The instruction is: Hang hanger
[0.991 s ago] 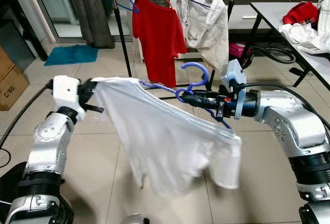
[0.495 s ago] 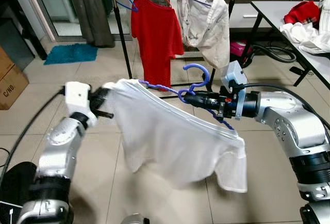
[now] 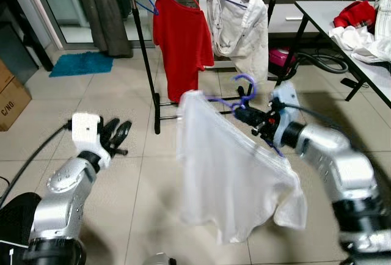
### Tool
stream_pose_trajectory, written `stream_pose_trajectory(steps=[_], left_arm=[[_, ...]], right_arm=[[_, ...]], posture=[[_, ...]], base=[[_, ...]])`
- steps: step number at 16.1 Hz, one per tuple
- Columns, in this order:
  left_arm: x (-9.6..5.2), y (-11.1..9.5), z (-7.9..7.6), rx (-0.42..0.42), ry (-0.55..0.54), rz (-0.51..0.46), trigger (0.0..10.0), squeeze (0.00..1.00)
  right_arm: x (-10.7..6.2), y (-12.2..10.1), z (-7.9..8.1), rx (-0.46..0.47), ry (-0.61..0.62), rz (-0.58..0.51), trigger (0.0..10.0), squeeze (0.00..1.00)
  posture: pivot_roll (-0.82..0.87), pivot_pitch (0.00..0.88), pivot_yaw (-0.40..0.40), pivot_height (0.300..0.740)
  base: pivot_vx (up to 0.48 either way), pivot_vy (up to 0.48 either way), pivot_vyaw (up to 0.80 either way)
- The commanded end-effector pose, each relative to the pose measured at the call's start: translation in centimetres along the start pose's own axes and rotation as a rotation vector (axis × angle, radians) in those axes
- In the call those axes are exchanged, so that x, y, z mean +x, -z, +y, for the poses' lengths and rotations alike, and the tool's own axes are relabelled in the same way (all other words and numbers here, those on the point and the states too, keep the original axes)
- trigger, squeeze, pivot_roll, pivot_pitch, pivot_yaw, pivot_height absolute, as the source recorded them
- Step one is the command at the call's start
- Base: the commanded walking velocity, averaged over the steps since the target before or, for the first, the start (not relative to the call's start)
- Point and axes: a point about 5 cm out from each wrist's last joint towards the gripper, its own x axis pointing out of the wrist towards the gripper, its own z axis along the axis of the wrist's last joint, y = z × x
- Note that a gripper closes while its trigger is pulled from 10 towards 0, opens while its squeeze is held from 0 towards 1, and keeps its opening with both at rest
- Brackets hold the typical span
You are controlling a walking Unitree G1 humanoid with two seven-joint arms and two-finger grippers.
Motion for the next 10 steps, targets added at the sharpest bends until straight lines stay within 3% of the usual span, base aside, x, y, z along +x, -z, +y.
stream_pose_trajectory(steps=[1,4,7,10], left_arm=[[-0.2,-1.0,-1.4,0.02,0.0,-0.022,10.0,0.0],[-0.7,-1.0,-3.5,0.024,-0.033,-0.033,10.0,0.0],[-0.9,-0.5,-4.1,0.063,-0.037,0.005,10.0,0.0],[-0.8,-0.6,-3.9,0.084,-0.074,0.019,10.0,0.0]], right_arm=[[-0.4,0.7,-0.8,0.053,0.196,-0.013,10.0,0.0],[-1.0,3.9,-0.1,0.18,0.383,0.058,10.0,0.0],[-1.5,4.1,0.5,0.183,0.42,-0.006,10.0,0.0],[-1.5,4.5,0.9,0.188,0.443,0.027,10.0,0.0]], posture=[[-0.04,0.0,0.065,0.74],[-0.05,0.0,0.083,0.74],[-0.03,0.0,0.077,0.74],[-0.03,0.0,0.082,0.74]], base=[[0.0,0.0,0.0],[0.082,0.0,0.0],[0.305,0.0,0.0],[0.338,0.0,0.0]])
